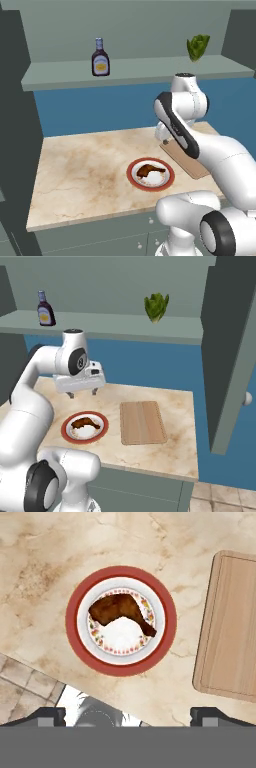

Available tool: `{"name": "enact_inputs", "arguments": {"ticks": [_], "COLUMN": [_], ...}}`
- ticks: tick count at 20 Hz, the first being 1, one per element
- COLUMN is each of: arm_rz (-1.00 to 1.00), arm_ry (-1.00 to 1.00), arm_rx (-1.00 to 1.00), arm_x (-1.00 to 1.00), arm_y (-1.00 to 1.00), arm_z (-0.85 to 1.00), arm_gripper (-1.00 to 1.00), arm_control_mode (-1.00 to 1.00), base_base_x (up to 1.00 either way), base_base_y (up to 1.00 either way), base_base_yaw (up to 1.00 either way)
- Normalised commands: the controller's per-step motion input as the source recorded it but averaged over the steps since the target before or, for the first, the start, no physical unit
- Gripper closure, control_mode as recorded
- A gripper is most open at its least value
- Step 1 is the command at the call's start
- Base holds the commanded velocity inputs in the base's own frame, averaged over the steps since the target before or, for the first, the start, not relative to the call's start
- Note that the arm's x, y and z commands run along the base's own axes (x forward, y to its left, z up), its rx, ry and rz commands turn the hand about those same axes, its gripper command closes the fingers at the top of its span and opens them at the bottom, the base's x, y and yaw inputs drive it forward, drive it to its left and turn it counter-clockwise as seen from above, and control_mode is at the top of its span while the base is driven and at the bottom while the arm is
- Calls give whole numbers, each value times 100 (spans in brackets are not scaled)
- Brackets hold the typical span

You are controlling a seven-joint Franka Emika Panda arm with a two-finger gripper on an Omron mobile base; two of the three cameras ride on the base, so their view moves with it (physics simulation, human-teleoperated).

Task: Pick the chicken drumstick from the plate and place it on the cutting board. Then pick the condiment bottle from the cabinet and place it next to the cutting board.

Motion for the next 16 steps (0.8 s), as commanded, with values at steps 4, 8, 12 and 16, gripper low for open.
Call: {"name": "enact_inputs", "arguments": {"ticks": [4,8,12,16], "arm_rz": [18,19,18,16], "arm_ry": [3,0,0,0], "arm_rx": [-6,-2,0,0], "arm_x": [-10,-5,-2,0], "arm_y": [0,0,0,0], "arm_z": [-21,-21,-20,-23], "arm_gripper": [-100,-100,-100,-100], "arm_control_mode": [-100,-100,-100,-100], "base_base_x": [0,0,0,0], "base_base_y": [0,0,0,0], "base_base_yaw": [0,0,0,0]}}
